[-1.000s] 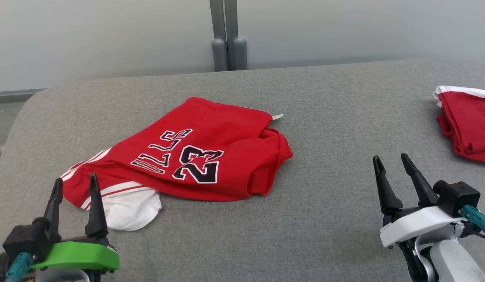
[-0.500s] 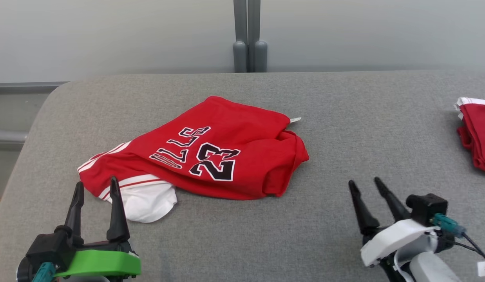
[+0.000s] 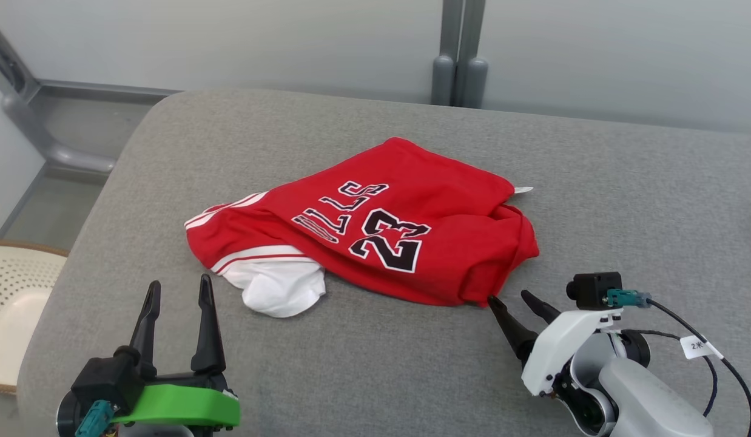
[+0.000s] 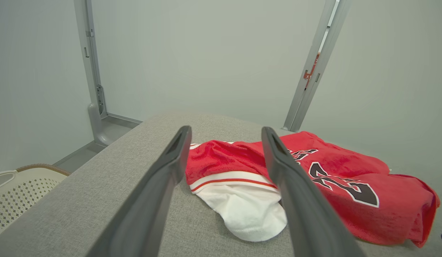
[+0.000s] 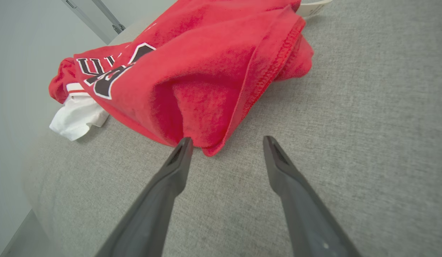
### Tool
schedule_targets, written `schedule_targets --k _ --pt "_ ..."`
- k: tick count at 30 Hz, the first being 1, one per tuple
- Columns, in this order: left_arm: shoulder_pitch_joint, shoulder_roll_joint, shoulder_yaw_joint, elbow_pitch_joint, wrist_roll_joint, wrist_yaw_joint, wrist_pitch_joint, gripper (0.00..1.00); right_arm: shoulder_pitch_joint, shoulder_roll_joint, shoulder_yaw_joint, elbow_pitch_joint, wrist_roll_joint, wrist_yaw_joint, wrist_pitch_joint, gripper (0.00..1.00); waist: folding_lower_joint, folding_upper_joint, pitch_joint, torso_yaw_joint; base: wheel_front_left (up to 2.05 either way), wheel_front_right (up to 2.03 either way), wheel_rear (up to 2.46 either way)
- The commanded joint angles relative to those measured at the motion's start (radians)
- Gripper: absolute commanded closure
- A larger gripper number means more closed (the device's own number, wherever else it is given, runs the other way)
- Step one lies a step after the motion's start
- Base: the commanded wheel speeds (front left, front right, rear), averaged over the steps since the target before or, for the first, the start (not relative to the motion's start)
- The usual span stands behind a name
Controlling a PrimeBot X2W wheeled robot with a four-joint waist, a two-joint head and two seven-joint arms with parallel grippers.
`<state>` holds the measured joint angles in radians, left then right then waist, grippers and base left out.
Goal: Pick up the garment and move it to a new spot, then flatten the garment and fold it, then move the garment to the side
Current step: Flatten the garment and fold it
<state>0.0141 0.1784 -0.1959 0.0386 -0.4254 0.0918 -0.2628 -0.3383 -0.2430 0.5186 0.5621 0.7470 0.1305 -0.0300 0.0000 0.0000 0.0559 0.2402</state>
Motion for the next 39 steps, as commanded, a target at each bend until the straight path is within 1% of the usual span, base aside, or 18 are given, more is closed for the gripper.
schedule_targets --k 1,6,7,8,12,16,21,23,26,28,30,32,34,36,39 --pt "-0.011 -0.007 0.005 0.005 0.009 -0.006 -0.002 0.00 -0.021 -0.001 0.013 0.014 0.025 0.000 0.007 0.00 0.0000 0.0000 0.020 0.052 0.00 0.00 0.00" --pt "-0.018 -0.029 0.016 0.024 0.018 -0.028 -0.002 0.00 -0.071 -0.018 0.038 0.073 0.066 0.000 -0.014 0.00 0.0000 0.0000 0.037 0.087 0.00 0.00 0.00" --pt "-0.019 -0.033 0.020 0.027 0.020 -0.032 -0.002 0.00 -0.081 -0.021 0.038 0.093 0.071 0.000 -0.020 0.80 0.0000 0.0000 0.039 0.091 0.00 0.00 0.00" --pt "-0.018 -0.036 0.023 0.030 0.021 -0.033 -0.001 0.00 -0.090 -0.024 0.039 0.108 0.068 0.000 -0.026 1.00 0.0000 0.0000 0.041 0.094 0.00 0.00 0.00" --pt "-0.012 -0.050 0.037 0.041 0.031 -0.042 -0.002 0.00 -0.120 -0.031 0.054 0.140 0.085 0.000 -0.031 1.00 0.0000 0.0000 0.044 0.094 0.00 0.00 0.00" --pt "-0.004 -0.056 0.052 0.051 0.035 -0.048 -0.002 0.00 -0.130 -0.064 0.078 0.098 0.127 0.000 -0.013 1.00 0.0000 0.0000 0.031 0.072 0.00 0.00 0.00" --pt "0.004 -0.058 0.063 0.064 0.036 -0.065 -0.001 0.00 -0.148 -0.176 0.093 -0.010 0.174 0.000 0.039 1.00 0.0000 0.0000 0.005 0.028 0.00 0.00 0.00" --pt "0.008 -0.062 0.064 0.067 0.037 -0.067 -0.002 0.00 -0.156 -0.225 0.092 -0.069 0.202 0.000 0.082 1.00 0.0000 0.0000 -0.003 0.017 0.00 0.00 0.00" --pt "0.015 -0.073 0.060 0.072 0.037 -0.074 -0.002 0.00 -0.169 -0.317 0.078 -0.181 0.248 0.000 0.172 1.00 0.0000 0.0000 -0.009 0.009 0.00 0.00 0.00" --pt "0.017 -0.078 0.055 0.075 0.040 -0.078 -0.002 0.00 -0.177 -0.378 0.059 -0.257 0.273 0.000 0.228 1.00 0.0000 0.0000 -0.008 0.012 0.00 0.00 0.00" --pt "0.017 -0.082 0.056 0.077 0.039 -0.082 -0.002 0.00 -0.190 -0.423 0.034 -0.327 0.295 0.000 0.276 1.00 0.0000 0.0000 -0.003 0.019 0.00 0.00 0.00" --pt "0.015 -0.086 0.057 0.082 0.038 -0.084 -0.002 0.00 -0.210 -0.452 0.017 -0.385 0.319 0.000 0.329 1.00 0.0000 0.0000 0.007 0.030 0.00 0.00 0.00" --pt "0.004 -0.092 0.051 0.087 0.039 -0.092 -0.002 0.00 -0.236 -0.467 0.009 -0.409 0.335 0.000 0.388 1.00 0.0000 0.0000 0.023 0.047 0.00 0.00 0.00" --pt "-0.014 -0.100 0.041 0.091 0.039 -0.098 -0.002 0.00 -0.277 -0.466 0.006 -0.397 0.347 0.000 0.451 1.00 0.0000 0.0000 0.045 0.071 0.00 0.00 0.00" --pt "-0.035 -0.112 0.024 0.103 0.033 -0.105 -0.001 0.00 -0.348 -0.455 0.010 -0.322 0.339 0.000 0.532 1.00 0.0000 0.0000 0.081 0.116 0.00 0.00 0.00"
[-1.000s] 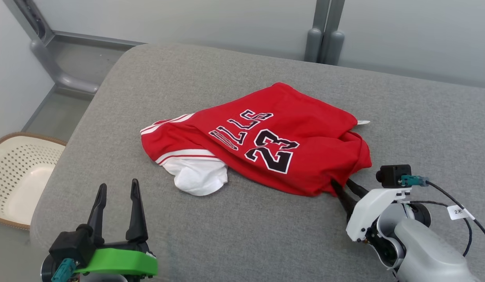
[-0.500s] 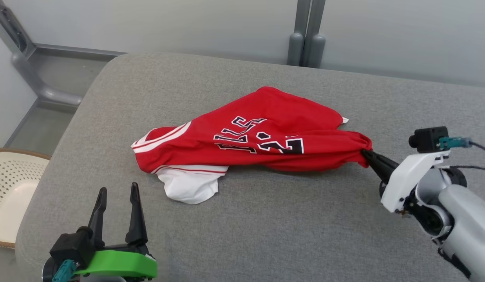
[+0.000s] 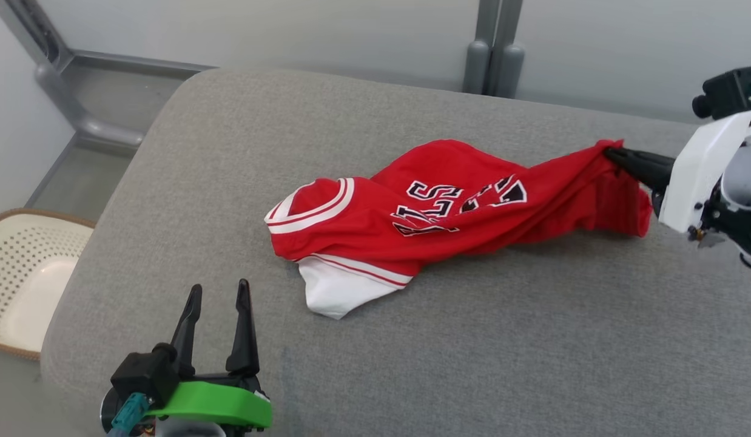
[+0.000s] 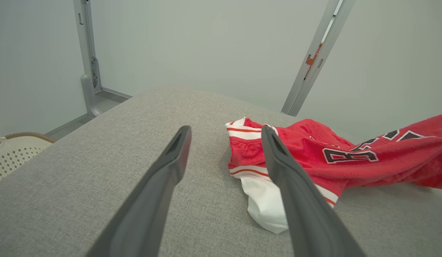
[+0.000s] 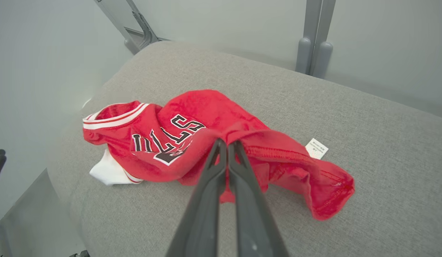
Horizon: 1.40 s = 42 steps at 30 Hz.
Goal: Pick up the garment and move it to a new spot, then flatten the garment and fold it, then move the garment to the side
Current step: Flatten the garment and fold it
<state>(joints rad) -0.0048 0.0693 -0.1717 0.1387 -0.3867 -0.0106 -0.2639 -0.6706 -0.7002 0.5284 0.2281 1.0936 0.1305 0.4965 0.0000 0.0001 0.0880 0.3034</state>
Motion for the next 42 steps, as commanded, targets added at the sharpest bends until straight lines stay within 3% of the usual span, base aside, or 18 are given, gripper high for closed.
schedule_targets --k 1,6,13,14,15,16,17,25,34,42 --pt "-0.023 -0.007 -0.008 0.009 -0.008 -0.005 0.000 0.00 -0.044 0.005 0.004 0.055 -0.022 0.000 0.030 1.00 0.0000 -0.0001 0.064 0.072 0.00 0.00 0.00" --pt "-0.052 -0.015 -0.033 0.031 -0.019 -0.010 0.000 0.00 -0.165 0.038 0.017 0.263 -0.073 0.000 0.056 1.00 0.0000 -0.0001 0.118 0.148 0.00 0.00 0.00" --pt "-0.085 -0.019 -0.061 0.040 -0.045 -0.005 0.000 0.00 -0.281 0.092 0.060 0.495 -0.154 0.000 -0.084 1.00 0.0000 -0.0001 0.170 0.197 0.00 0.00 0.00" --pt "-0.088 -0.019 -0.068 0.042 -0.051 -0.003 0.000 0.00 -0.291 0.103 0.062 0.519 -0.152 0.000 -0.105 0.86 0.0000 -0.0001 0.173 0.198 0.00 0.00 0.00" --pt "-0.094 -0.019 -0.074 0.044 -0.055 0.000 0.000 0.00 -0.296 0.116 0.069 0.541 -0.142 0.000 -0.122 0.35 0.0000 -0.0001 0.176 0.197 0.00 0.00 0.00" --pt "-0.099 -0.019 -0.079 0.044 -0.058 0.002 0.000 0.00 -0.298 0.124 0.074 0.557 -0.132 0.000 -0.132 0.04 0.0000 -0.0001 0.177 0.195 0.00 0.00 0.00" --pt "-0.103 -0.019 -0.081 0.045 -0.060 0.004 0.000 0.00 -0.302 0.130 0.081 0.570 -0.124 0.000 -0.146 0.00 0.0000 -0.0001 0.177 0.191 0.00 0.00 0.00" --pt "-0.096 -0.018 -0.056 0.053 -0.033 0.008 0.000 0.00 -0.263 0.132 0.156 0.478 -0.049 0.000 -0.342 0.00 0.0000 -0.0001 0.119 0.106 0.00 0.00 0.00" --pt "-0.062 -0.018 0.002 0.048 0.002 -0.008 0.000 0.00 -0.073 0.041 0.185 0.324 0.015 0.000 -0.645 0.00 0.0000 -0.0001 0.055 -0.017 0.00 0.00 0.00" --pt "-0.053 -0.018 0.009 0.052 0.003 -0.020 0.000 0.00 0.084 0.034 0.180 0.304 0.046 0.000 -0.722 0.00 0.0000 -0.0001 0.052 -0.056 0.00 0.00 0.00"
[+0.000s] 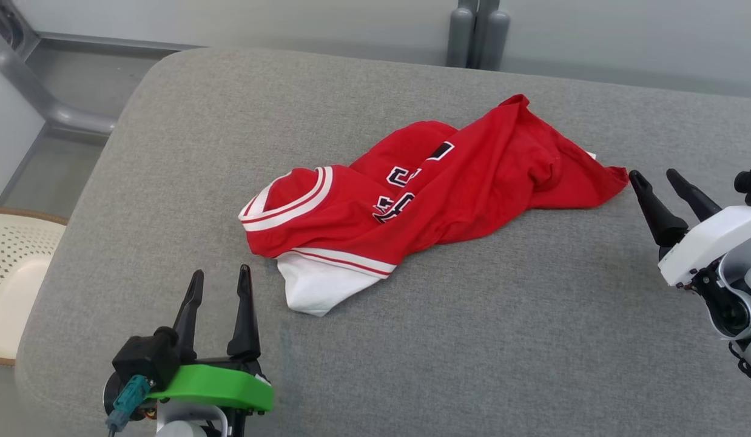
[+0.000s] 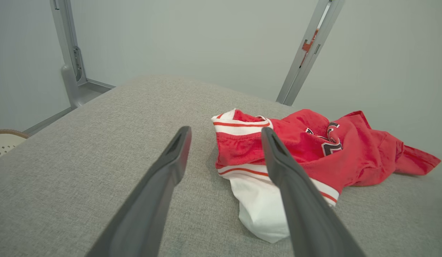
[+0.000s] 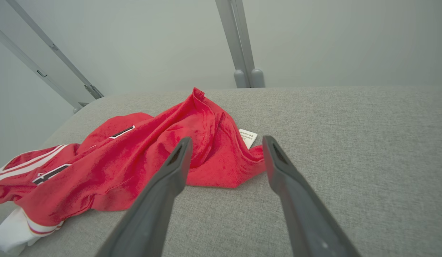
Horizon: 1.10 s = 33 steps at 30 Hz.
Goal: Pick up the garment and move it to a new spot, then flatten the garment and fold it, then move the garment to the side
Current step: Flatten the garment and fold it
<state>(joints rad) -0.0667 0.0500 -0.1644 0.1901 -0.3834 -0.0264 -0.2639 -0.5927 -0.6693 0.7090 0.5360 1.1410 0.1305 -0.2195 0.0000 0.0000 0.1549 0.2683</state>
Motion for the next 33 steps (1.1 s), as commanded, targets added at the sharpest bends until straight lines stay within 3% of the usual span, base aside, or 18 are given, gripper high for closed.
schedule_targets --k 1,9,21,31,32,33 --pt "0.006 0.001 0.001 0.002 -0.001 -0.005 0.000 0.00 0.003 0.007 0.002 0.000 -0.005 0.000 -0.004 0.00 0.0000 0.0000 -0.013 -0.022 0.00 0.00 0.00" --pt "-0.026 0.001 -0.033 0.008 -0.027 -0.003 0.000 0.00 -0.121 0.075 0.013 0.098 0.024 0.000 0.114 0.00 0.0000 0.0000 0.023 0.022 0.00 0.00 0.00" --pt "-0.048 0.001 -0.078 0.009 -0.065 0.019 0.000 0.00 -0.296 0.161 0.047 0.365 0.096 0.000 0.350 0.00 0.0000 0.0000 0.088 0.133 0.00 0.00 0.00" --pt "-0.044 0.001 -0.081 0.005 -0.076 0.025 0.000 0.00 -0.345 0.201 0.055 0.512 0.111 0.000 0.401 0.00 0.0000 0.0000 0.106 0.156 0.00 0.00 0.00" --pt "-0.045 0.001 -0.081 0.005 -0.076 0.026 0.000 0.00 -0.348 0.202 0.055 0.516 0.111 0.000 0.401 0.06 0.0000 0.0000 0.107 0.155 0.00 0.00 0.00" --pt "-0.047 0.001 -0.081 0.006 -0.075 0.025 0.000 0.00 -0.351 0.205 0.054 0.520 0.114 0.000 0.399 0.40 0.0000 0.0000 0.109 0.154 0.00 0.00 0.00"
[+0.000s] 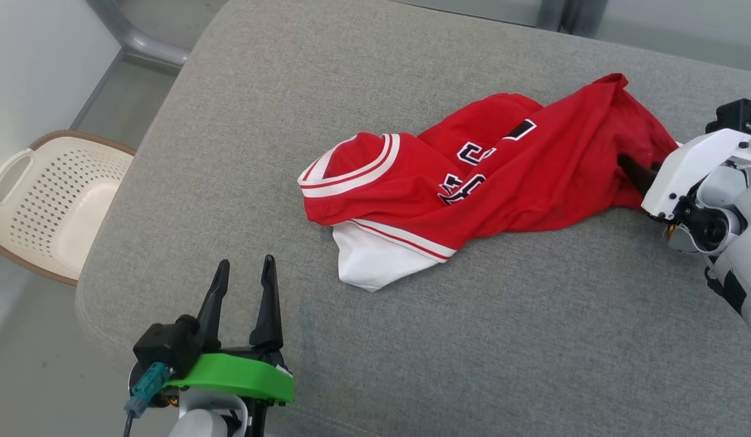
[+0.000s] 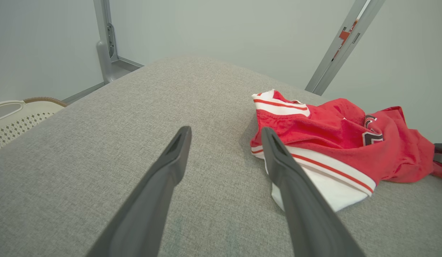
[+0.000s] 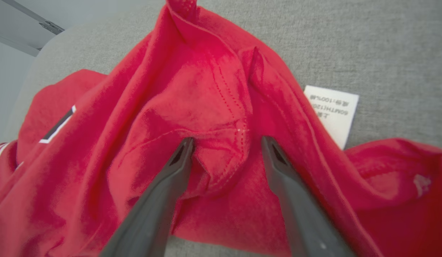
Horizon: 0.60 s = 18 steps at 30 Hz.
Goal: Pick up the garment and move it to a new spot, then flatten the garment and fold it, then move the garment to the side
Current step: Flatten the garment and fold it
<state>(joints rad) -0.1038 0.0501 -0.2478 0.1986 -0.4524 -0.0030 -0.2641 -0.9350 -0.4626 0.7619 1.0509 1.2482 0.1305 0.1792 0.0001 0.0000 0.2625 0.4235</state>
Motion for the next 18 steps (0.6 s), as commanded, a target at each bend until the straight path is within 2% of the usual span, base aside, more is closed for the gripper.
schedule_targets --k 1,4,5,6,11,18 --pt "-0.012 0.001 0.003 -0.002 -0.004 0.002 0.000 0.00 -0.010 0.002 -0.001 0.004 0.012 0.000 -0.002 0.55 -0.0001 0.0000 0.003 -0.003 0.00 0.00 0.00" --pt "-0.020 0.001 0.004 0.002 0.001 0.002 0.000 0.00 -0.009 0.003 -0.007 -0.015 0.022 0.000 -0.021 0.89 -0.0001 0.0000 0.007 -0.011 0.00 0.00 0.00" --pt "-0.021 0.001 0.004 0.003 0.003 0.002 0.000 0.00 -0.009 0.001 -0.006 -0.023 0.022 0.000 -0.033 0.97 -0.0001 0.0000 0.008 -0.014 0.00 0.00 0.00" --pt "-0.021 0.001 0.005 0.004 0.003 0.003 0.000 0.00 -0.006 -0.001 -0.005 -0.035 0.023 0.000 -0.049 1.00 -0.0001 0.0000 0.007 -0.018 0.00 0.00 0.00" --pt "-0.018 0.001 0.013 0.014 0.014 0.001 0.000 0.00 0.016 -0.010 0.005 -0.097 0.027 0.000 -0.111 1.00 -0.0001 0.0000 -0.015 -0.044 0.00 0.00 0.00" --pt "0.010 0.001 0.049 0.030 0.050 -0.012 0.000 0.00 0.068 -0.044 0.033 -0.214 0.036 0.000 -0.174 1.00 -0.0001 0.0000 -0.092 -0.115 0.00 0.00 0.00"
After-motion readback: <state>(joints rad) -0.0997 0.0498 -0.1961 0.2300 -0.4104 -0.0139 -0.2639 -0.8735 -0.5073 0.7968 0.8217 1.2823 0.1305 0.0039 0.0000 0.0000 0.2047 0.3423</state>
